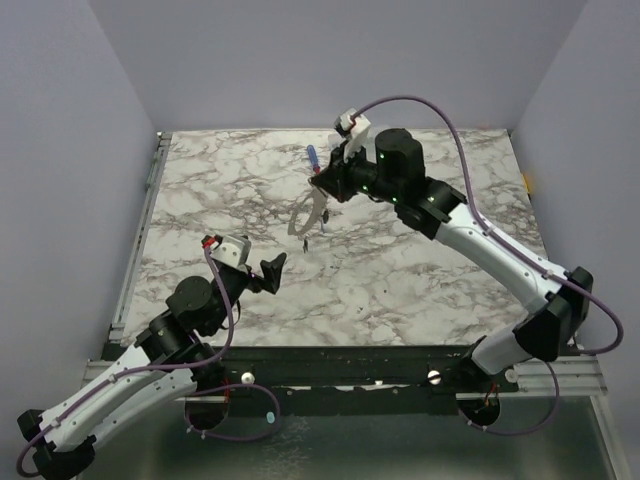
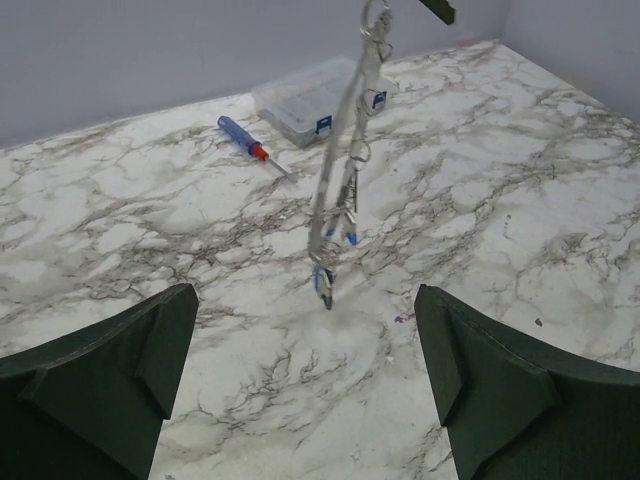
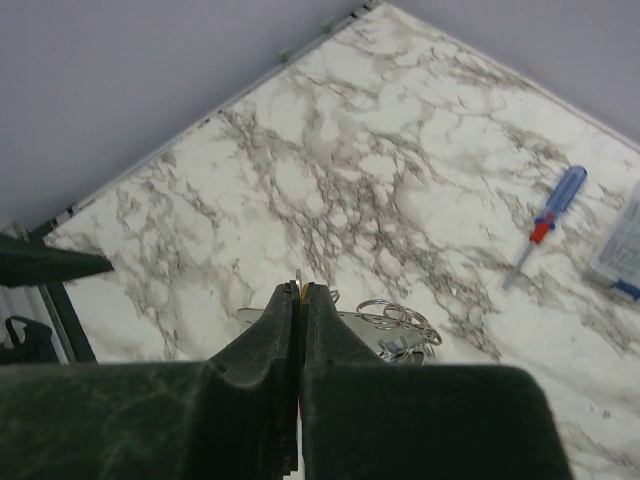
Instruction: Put the keys on the keyring
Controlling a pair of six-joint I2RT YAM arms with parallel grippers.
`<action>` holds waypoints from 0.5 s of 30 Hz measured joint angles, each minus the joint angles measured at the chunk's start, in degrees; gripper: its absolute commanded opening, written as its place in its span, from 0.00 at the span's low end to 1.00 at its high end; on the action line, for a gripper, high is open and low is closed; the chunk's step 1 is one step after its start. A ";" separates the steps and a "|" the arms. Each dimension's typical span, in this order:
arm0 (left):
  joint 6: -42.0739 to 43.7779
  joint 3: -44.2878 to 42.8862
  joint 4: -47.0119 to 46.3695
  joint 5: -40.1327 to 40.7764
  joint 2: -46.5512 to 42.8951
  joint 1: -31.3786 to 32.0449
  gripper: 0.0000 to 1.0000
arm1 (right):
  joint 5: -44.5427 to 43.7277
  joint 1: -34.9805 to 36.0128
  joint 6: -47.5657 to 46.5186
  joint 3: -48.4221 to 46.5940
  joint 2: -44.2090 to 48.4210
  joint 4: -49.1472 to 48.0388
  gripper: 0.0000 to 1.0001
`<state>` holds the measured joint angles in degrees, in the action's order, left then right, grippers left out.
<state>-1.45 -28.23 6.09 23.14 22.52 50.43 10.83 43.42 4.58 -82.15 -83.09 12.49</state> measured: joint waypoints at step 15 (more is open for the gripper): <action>0.00 0.11 -0.42 2.91 0.50 0.00 0.96 | 4.28 -0.44 -2.12 21.46 -6.56 -9.05 0.01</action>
<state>-1.45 -28.12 5.67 26.04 23.03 50.43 15.11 42.98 2.46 -60.69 -89.65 3.44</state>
